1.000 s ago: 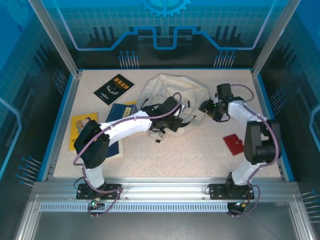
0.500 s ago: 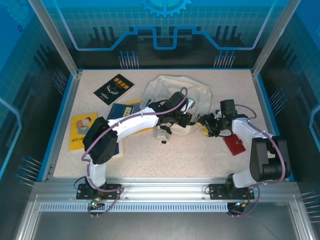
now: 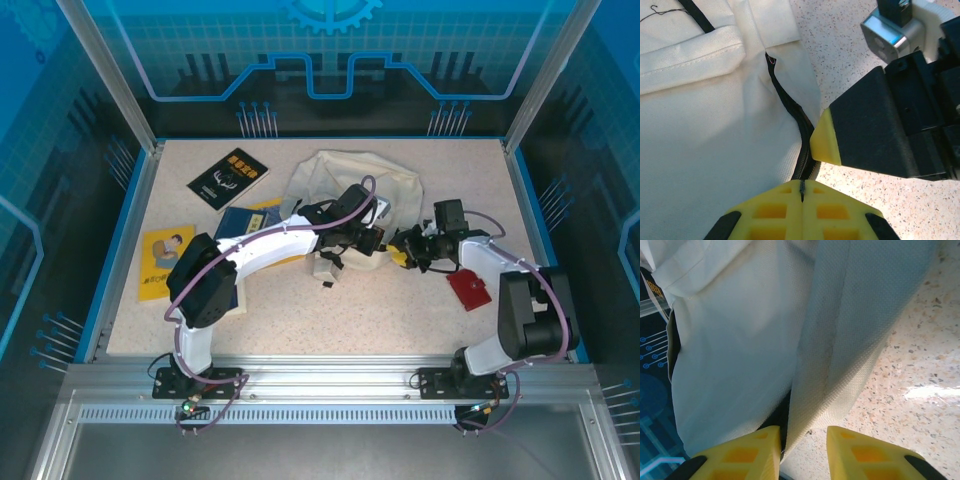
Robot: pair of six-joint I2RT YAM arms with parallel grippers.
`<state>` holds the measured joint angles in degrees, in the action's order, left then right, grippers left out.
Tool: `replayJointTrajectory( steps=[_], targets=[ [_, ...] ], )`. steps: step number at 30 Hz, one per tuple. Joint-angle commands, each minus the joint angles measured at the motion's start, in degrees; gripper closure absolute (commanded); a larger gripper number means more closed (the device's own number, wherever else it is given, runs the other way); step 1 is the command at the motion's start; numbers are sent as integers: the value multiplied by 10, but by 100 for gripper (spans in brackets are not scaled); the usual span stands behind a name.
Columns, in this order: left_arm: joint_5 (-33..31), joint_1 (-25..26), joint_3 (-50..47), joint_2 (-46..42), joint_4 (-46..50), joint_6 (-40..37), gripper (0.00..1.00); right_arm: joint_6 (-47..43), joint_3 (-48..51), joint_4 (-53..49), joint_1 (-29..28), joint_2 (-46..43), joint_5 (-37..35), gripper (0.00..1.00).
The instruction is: Pack the student bag
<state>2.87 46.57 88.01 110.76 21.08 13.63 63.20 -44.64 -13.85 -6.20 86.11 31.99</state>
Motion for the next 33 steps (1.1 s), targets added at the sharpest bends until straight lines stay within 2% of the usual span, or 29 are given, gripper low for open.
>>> replayJointTrajectory(
  steps=[1, 10, 13, 16, 19, 24, 28, 33],
  targets=[
    [22, 7, 10, 0, -4, 9, 100, 10, 0, 14, -15, 16, 24, 70],
    [24, 8, 9, -1, -5, 11, 100, 32, -8, 44, -31, 47, 33, 63],
    [23, 7, 9, -3, -3, 9, 100, 32, -13, 49, -32, 55, 11, 68],
    [9, 7, 6, -8, 5, -1, 100, 14, -26, 28, -33, 59, -33, 80],
    [-18, 6, 3, -15, 23, -19, 100, -10, -39, 0, -32, 63, -82, 87],
    [-63, -3, -19, -39, 51, -47, 100, -47, -54, -56, -30, 67, -169, 90],
    [-74, -24, -59, -67, 56, -58, 100, -78, -75, -82, -20, 71, -224, 91],
    [-93, -45, -98, -88, 55, -69, 100, -115, -102, -95, 2, 83, -252, 95]
  ],
)
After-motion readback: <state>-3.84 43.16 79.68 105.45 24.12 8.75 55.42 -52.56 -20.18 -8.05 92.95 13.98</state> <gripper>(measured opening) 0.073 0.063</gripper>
